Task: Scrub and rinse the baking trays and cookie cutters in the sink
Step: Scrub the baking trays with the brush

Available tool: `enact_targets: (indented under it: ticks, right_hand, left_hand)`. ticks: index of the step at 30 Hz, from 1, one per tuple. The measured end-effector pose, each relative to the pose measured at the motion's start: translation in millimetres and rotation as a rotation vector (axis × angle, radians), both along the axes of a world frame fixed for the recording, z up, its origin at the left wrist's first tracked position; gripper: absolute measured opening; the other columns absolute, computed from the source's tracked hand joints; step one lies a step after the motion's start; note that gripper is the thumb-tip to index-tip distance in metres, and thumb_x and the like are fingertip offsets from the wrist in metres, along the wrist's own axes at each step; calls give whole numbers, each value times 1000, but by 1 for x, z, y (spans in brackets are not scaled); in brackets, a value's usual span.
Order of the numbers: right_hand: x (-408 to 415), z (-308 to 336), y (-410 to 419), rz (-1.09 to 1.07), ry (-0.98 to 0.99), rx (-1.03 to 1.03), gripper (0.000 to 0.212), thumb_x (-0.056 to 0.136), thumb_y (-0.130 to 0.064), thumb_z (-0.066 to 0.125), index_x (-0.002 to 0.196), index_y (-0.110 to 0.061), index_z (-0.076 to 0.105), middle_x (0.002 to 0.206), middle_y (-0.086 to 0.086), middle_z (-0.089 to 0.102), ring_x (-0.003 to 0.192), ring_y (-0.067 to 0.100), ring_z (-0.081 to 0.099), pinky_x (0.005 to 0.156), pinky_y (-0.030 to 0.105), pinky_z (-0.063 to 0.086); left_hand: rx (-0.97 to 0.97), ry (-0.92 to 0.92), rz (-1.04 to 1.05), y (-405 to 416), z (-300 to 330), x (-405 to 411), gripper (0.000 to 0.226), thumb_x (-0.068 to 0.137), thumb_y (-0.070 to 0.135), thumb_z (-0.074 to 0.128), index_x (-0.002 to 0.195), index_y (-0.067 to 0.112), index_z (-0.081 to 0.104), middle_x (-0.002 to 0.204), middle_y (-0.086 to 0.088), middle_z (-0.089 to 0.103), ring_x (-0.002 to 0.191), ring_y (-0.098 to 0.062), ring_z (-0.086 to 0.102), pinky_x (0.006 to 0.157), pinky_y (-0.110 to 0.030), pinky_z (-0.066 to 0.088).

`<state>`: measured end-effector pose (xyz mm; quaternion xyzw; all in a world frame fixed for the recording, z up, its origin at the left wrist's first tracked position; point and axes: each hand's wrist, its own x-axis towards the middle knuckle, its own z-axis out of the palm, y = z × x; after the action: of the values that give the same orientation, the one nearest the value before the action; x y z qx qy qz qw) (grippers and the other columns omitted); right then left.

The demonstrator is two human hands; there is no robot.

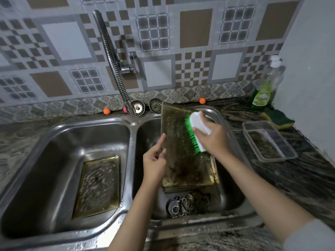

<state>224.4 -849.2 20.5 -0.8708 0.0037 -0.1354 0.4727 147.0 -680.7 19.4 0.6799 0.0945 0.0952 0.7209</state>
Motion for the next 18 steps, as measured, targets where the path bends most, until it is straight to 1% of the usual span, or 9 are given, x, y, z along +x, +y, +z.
enact_targets:
  ticks: [2,4,5,7,9,11,13,16,18]
  right_hand:
    - [10,9,-6,-149,40,42,57,85,-33,68,137,-20,48,112,7,67,82,7,53,60,15,39]
    - [2,16,13,-112,17,47,57,84,-36,68,136,-25,48,105,0,67,83,9,58,58,15,42]
    - [-10,16,27,-38,-8,25,58,83,-40,67,136,-30,47,97,-5,67,80,11,62,59,18,46]
    - [-40,5,49,121,-67,3,60,81,-43,66,137,-40,42,94,-8,69,80,10,66,65,24,52]
    - [-64,-12,48,188,-88,85,60,81,-35,69,136,-37,44,107,-8,69,92,0,63,78,22,51]
    - [-69,-22,31,191,-73,85,62,82,-30,71,136,-34,41,99,-9,70,83,-3,61,72,23,49]
    - [-53,-22,14,104,-39,-16,61,83,-33,69,137,-32,42,89,-1,71,78,9,64,64,26,47]
    - [-27,-8,17,-58,-26,15,58,85,-35,67,138,-26,44,110,6,69,99,18,64,73,18,44]
    - [-35,-2,41,-26,-64,76,60,84,-36,67,139,-28,43,115,4,68,103,16,64,80,18,46]
  left_hand:
    - [-14,3,-30,-5,-3,0,50,91,-10,46,120,30,58,120,9,60,110,4,54,93,-12,43]
    - [-33,4,-35,-16,-4,2,49,91,-11,46,120,27,58,113,7,64,83,13,57,75,-6,45]
    - [-51,-1,-18,-19,-5,4,48,91,-11,46,122,24,57,117,3,64,84,12,58,77,-7,45]
    - [-142,-4,62,-17,-8,10,45,91,-11,45,124,18,57,129,-5,59,104,1,58,93,-15,45]
    - [-238,2,142,-6,-10,15,47,92,-7,46,114,29,66,134,-5,57,120,-11,54,107,-33,41]
    - [-273,9,175,5,-14,16,52,93,-3,47,101,42,71,135,-2,56,129,-18,48,112,-44,34]
    - [-289,23,169,4,-17,13,51,93,-2,48,101,42,71,133,0,57,129,-18,48,112,-46,34]
    - [-314,15,124,-16,-16,5,44,93,-5,48,112,31,67,130,5,58,125,-12,51,111,-41,36]
    - [-348,7,129,-22,-16,7,44,92,-7,47,119,25,63,132,1,57,124,-11,51,111,-39,36]
